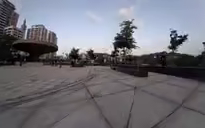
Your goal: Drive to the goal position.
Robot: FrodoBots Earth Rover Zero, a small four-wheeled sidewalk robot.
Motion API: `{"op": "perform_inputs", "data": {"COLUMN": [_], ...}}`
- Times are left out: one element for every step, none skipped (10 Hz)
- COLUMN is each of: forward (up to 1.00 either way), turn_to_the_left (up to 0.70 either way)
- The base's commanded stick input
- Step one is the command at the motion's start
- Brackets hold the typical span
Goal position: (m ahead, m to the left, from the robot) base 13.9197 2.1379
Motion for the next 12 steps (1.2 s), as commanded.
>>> {"op": "perform_inputs", "data": {"forward": [1.0, 1.0, 1.0, 1.0, 1.0, 1.0, 1.0, 1.0, 1.0, 1.0, 1.0, 1.0], "turn_to_the_left": [0.0, 0.0, 0.0, 0.0, 0.0, 0.0, 0.0, 0.0, 0.0, 0.0, 0.0, 0.0]}}
